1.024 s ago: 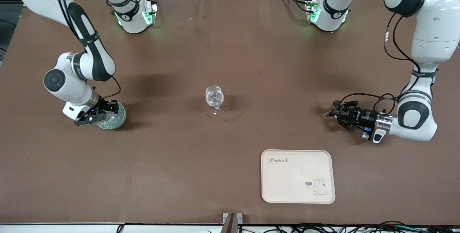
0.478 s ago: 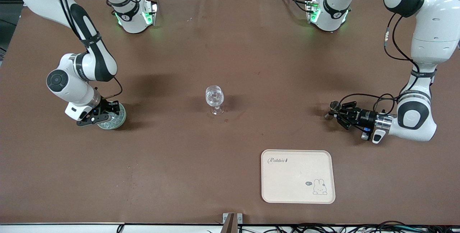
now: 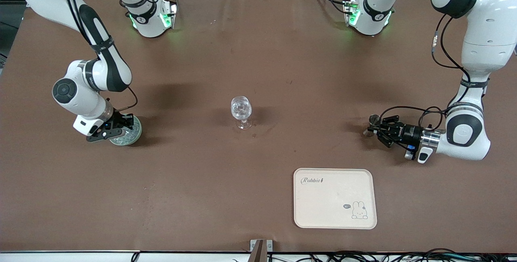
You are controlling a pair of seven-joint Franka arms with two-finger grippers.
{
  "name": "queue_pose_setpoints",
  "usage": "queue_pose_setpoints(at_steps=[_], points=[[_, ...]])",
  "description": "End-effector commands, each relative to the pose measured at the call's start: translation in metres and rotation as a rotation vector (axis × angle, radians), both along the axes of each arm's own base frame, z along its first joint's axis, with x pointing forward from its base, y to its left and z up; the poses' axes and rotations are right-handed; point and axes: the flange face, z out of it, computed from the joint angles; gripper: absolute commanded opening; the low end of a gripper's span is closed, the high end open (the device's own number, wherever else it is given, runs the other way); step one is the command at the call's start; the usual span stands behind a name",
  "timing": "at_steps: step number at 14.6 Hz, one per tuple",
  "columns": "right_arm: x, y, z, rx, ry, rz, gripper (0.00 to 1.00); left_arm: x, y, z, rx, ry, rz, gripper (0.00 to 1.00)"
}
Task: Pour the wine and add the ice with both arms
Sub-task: 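Pick one ice cube from the green bowl with the right gripper, then carry the silver jigger over the wine glass with the left gripper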
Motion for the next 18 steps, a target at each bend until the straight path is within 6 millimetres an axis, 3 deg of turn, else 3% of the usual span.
queue_pose_setpoints(at_steps=[1,4,7,9,10,14,15,18], points=[[-0.004,0.000,-0.003,-0.004,-0.001,0.009,0.29,0.016,-0.046,0.057,0.023,0.000,-0.005,0.00],[-0.002,0.000,-0.001,-0.004,-0.005,0.009,0.20,0.026,-0.120,0.106,0.072,-0.008,-0.004,0.00],[0.000,-0.002,0.002,-0.003,-0.005,-0.003,0.06,0.028,-0.190,0.138,0.132,-0.014,0.033,0.00],[0.000,-0.003,0.007,0.005,0.012,-0.029,0.05,0.025,-0.233,0.156,0.167,-0.014,0.060,0.00],[0.007,-0.004,0.023,0.008,0.034,-0.079,0.05,0.021,-0.257,0.167,0.184,-0.018,0.073,0.00],[0.037,0.001,0.127,0.000,0.104,-0.310,0.00,-0.003,-0.336,0.196,0.236,-0.026,0.081,0.00],[0.046,-0.001,0.159,-0.004,0.127,-0.342,0.00,-0.013,-0.357,0.202,0.254,-0.024,0.081,0.00],[0.055,-0.015,0.260,-0.001,0.112,-0.408,0.00,-0.028,-0.391,0.213,0.299,-0.012,0.107,0.00]])
